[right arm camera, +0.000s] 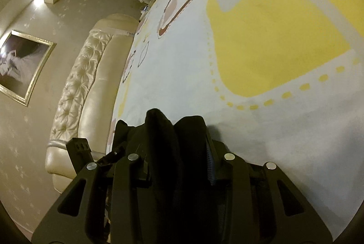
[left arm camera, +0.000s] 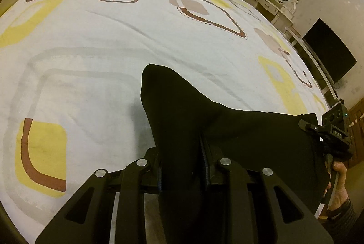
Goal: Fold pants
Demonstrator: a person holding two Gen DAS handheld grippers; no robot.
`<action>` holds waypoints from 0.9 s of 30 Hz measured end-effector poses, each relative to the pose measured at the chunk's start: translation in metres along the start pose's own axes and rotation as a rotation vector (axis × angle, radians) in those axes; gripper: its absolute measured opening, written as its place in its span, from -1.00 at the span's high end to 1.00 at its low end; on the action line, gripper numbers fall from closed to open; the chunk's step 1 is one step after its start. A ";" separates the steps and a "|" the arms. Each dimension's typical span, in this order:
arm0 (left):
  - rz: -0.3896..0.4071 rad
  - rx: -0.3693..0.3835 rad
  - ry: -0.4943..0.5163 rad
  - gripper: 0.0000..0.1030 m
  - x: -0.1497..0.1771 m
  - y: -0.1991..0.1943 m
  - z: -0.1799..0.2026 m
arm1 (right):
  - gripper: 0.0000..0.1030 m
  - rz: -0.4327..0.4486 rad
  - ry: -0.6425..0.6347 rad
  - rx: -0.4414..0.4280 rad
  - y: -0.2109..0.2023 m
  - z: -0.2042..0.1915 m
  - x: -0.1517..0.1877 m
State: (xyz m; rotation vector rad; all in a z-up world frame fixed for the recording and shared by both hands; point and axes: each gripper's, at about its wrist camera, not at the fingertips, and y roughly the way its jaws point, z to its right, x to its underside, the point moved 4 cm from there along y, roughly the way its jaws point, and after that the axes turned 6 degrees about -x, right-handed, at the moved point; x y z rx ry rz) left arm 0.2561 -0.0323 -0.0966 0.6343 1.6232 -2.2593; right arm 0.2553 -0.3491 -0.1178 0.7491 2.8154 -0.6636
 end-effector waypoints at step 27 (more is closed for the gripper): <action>0.003 0.018 -0.011 0.44 0.000 0.004 -0.002 | 0.35 0.008 0.008 -0.019 -0.002 0.004 0.003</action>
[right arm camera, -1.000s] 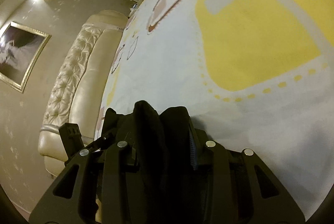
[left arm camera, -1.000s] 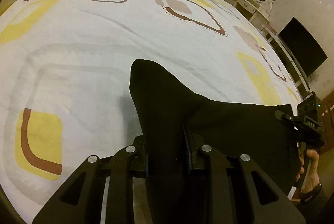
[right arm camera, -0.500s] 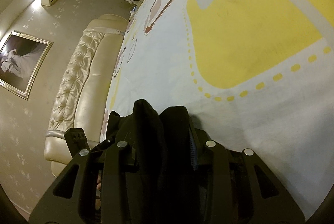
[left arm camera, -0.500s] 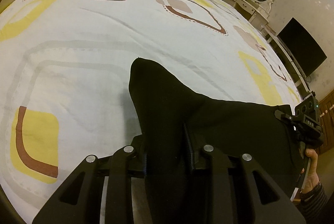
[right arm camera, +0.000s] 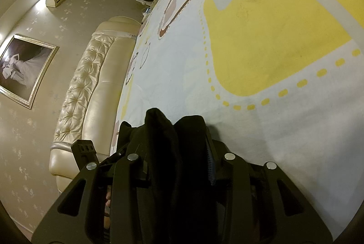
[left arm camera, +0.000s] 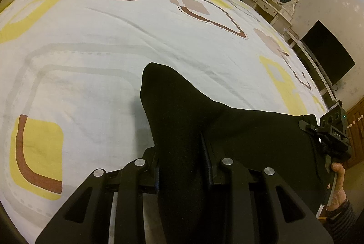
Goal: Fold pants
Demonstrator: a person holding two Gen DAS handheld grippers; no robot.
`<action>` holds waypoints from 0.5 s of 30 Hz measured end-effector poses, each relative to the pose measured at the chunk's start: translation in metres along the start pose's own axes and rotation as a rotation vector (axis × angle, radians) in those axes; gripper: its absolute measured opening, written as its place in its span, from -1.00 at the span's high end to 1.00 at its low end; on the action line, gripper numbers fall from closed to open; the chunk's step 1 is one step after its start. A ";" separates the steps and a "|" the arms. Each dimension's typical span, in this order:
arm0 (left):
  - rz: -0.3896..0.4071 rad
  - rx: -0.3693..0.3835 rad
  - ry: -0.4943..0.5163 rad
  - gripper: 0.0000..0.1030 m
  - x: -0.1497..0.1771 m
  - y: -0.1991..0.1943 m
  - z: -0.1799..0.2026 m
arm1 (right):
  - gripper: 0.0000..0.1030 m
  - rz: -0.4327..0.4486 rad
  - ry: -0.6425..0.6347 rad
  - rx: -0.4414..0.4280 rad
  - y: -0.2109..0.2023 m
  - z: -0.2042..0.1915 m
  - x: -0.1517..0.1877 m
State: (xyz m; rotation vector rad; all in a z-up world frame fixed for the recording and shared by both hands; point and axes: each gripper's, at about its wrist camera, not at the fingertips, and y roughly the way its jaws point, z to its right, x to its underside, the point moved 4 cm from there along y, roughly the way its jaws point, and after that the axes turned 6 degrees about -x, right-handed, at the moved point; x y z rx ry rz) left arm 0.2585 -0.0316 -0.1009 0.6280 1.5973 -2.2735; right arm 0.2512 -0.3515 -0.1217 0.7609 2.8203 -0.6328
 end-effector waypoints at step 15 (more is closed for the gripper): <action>0.025 -0.007 0.004 -0.34 0.002 -0.010 -0.005 | 0.00 0.008 0.024 -0.034 -0.011 -0.007 0.002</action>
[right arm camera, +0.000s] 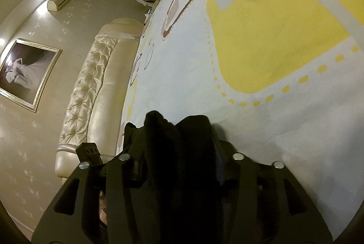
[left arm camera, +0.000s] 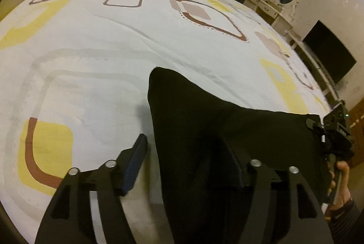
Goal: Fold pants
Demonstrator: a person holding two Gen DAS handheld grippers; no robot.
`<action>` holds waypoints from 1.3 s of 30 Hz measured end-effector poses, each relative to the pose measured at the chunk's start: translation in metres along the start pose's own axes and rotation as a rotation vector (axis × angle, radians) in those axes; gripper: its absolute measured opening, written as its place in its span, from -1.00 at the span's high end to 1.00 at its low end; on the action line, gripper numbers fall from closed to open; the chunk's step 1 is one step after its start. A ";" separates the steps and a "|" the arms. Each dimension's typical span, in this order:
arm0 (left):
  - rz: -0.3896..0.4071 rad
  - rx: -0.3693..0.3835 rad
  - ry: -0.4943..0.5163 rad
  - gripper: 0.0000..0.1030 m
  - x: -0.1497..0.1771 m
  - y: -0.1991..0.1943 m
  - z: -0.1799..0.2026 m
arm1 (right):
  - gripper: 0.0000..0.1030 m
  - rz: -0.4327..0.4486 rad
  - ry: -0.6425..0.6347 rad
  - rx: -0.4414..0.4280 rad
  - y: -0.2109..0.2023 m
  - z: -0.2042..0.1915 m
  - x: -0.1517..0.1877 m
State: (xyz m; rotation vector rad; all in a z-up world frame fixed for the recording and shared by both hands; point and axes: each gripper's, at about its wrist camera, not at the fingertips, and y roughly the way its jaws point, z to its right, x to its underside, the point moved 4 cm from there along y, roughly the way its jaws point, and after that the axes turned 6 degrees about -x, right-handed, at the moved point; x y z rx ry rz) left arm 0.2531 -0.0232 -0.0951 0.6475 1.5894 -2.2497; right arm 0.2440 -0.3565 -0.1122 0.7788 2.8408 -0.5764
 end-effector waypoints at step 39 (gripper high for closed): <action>-0.064 0.254 -0.159 -0.03 0.088 -0.043 0.018 | 0.08 -0.079 -0.066 0.138 -0.033 -0.026 0.103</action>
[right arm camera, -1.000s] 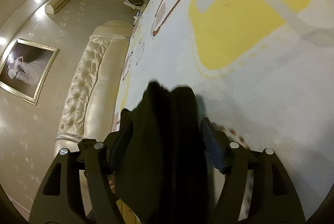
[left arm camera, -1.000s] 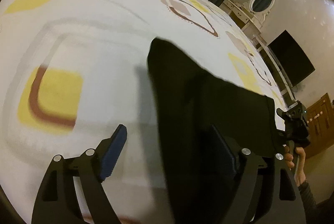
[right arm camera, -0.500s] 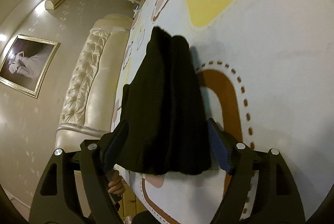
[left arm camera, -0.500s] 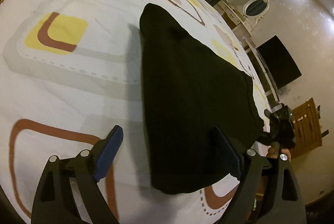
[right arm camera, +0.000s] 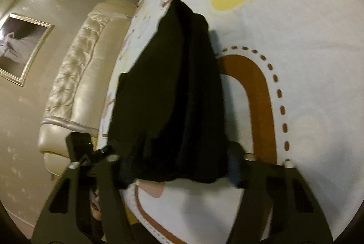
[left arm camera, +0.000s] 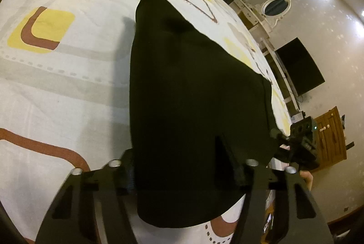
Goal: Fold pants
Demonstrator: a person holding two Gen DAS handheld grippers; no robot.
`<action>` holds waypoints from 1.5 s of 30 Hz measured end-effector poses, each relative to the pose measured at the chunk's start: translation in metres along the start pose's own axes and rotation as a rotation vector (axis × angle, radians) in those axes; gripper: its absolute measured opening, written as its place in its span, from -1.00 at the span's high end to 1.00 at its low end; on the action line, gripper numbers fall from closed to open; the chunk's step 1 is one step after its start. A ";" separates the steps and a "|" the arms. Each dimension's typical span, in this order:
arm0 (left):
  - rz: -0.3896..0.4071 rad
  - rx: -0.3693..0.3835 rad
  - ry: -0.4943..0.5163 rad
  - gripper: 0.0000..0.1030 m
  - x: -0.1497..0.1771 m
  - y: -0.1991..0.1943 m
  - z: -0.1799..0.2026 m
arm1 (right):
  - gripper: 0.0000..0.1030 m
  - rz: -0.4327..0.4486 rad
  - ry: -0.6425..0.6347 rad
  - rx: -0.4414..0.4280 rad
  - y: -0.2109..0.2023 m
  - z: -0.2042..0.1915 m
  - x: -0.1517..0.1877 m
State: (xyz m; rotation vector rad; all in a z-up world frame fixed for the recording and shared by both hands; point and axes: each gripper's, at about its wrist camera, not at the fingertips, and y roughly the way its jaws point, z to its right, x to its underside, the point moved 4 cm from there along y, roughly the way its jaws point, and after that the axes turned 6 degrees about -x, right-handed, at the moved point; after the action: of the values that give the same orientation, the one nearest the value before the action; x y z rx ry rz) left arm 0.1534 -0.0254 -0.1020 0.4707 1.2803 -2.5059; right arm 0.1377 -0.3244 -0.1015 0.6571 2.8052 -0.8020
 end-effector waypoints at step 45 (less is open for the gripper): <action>-0.019 -0.148 0.076 0.17 0.016 -0.010 0.027 | 0.34 0.006 0.084 -0.070 -0.025 -0.001 0.057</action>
State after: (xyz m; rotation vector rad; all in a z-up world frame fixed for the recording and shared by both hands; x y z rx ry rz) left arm 0.1313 -0.0435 -0.0864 0.5252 1.4929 -2.4062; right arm 0.0755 -0.3222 -0.1034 0.7032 2.8905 -0.6865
